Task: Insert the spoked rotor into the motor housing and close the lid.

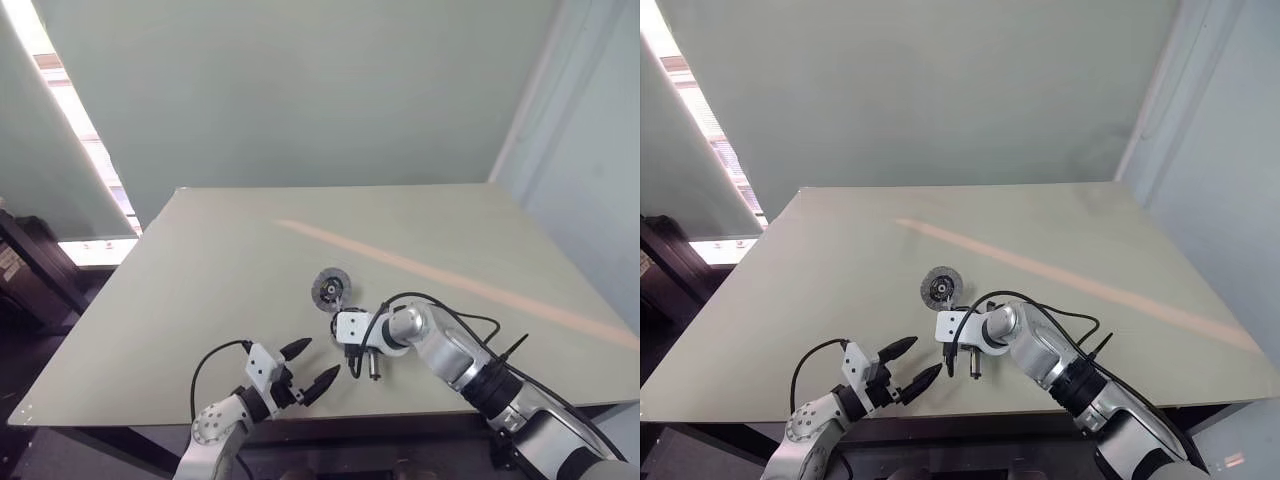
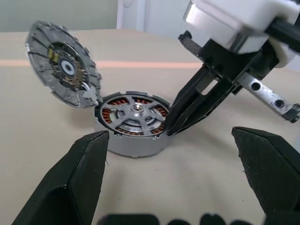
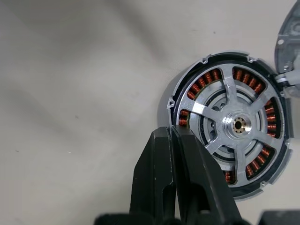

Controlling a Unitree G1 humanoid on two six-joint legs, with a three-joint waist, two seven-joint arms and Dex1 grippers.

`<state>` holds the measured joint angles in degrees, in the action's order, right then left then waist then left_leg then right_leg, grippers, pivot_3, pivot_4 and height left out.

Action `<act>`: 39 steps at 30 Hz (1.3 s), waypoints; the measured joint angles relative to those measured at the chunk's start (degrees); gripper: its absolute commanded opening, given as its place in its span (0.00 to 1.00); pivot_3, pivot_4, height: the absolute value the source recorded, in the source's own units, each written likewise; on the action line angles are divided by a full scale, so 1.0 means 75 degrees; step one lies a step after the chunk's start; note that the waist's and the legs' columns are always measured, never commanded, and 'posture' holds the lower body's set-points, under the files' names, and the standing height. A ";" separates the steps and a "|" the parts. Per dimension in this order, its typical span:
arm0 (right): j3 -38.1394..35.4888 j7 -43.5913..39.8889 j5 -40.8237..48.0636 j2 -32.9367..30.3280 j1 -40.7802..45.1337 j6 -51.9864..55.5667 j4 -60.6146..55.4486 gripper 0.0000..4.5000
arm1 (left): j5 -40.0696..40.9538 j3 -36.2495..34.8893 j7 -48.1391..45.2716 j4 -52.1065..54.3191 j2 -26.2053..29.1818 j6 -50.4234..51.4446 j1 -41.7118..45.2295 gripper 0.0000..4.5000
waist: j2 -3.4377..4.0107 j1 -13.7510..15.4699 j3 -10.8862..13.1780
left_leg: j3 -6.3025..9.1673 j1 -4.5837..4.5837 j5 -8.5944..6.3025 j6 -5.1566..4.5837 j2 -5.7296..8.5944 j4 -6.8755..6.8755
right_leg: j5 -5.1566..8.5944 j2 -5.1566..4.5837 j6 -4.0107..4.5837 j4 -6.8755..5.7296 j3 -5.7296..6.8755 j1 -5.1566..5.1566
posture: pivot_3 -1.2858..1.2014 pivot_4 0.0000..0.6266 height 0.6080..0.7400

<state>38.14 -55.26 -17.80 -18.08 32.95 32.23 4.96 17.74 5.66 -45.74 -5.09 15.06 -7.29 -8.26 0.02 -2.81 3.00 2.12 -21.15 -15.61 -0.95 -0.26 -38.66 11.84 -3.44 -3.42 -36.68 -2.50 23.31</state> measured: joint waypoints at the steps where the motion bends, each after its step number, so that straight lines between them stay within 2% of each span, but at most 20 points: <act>1: -0.0011 0.0008 0.0007 0.0025 -0.0034 0.0181 -0.0138 0.00 | 0.0000 -0.0002 -0.0002 -0.0004 0.0010 -0.0004 0.0001 1.00 | 0.0000 0.0000 0.0000 | 0.0000 -0.0009 0.0000 0.0000 0.0000 0.0000 | -0.0002 0.0000 -0.0004 0.0000 0.0000 0.0010 | 0.52 0.00 1.00; 9: -0.0296 0.0097 0.0590 0.0431 -0.0312 0.2340 -0.1444 0.00 | 0.0008 -0.0050 -0.0013 -0.0016 0.0067 -0.0027 -0.0022 1.00 | 0.0001 -0.0001 0.0001 | 0.0006 -0.0034 0.0000 0.0000 -0.0001 -0.0002 | 0.0000 0.0001 0.0000 0.0000 0.0005 0.0032 | 0.52 0.00 1.00; 16: -0.0706 0.1281 0.0952 0.1347 -0.0651 0.4393 -0.2445 0.00 | 0.0190 -0.0544 -0.0056 -0.0006 0.0349 -0.0033 -0.0474 1.00 | 0.0003 -0.0001 0.0002 | 0.0006 -0.0058 -0.0001 0.0003 -0.0015 0.0000 | -0.0001 0.0014 0.0000 0.0000 0.0004 0.0061 | 0.52 0.00 1.00; 28: -0.0967 0.3227 0.1475 0.2394 -0.1189 0.4963 -0.2333 0.00 | 0.0465 -0.0891 -0.0023 0.0374 0.0334 -0.0032 -0.0930 1.00 | 0.0002 -0.0003 0.0002 | 0.0002 -0.0064 -0.0002 0.0007 -0.0034 0.0003 | -0.0001 0.0031 0.0008 0.0001 0.0005 0.0086 | 0.52 0.00 1.00; 39: -0.0949 0.3862 0.1968 0.2502 -0.1258 0.4949 -0.2197 0.00 | 0.0466 -0.0875 -0.0026 0.0455 0.0328 -0.0022 -0.0951 1.00 | 0.0002 -0.0006 0.0002 | -0.0001 -0.0063 -0.0002 0.0007 -0.0038 0.0004 | -0.0001 0.0035 0.0009 0.0001 0.0004 0.0090 | 0.52 0.00 1.00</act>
<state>31.03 -26.29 -3.04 0.69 23.51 69.35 -11.51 21.23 -0.90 -45.94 -1.67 17.53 -7.45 -15.38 0.04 -2.85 3.01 2.12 -21.62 -15.62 -0.89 -0.55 -38.63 11.83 -3.18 -3.35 -36.67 -2.47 23.98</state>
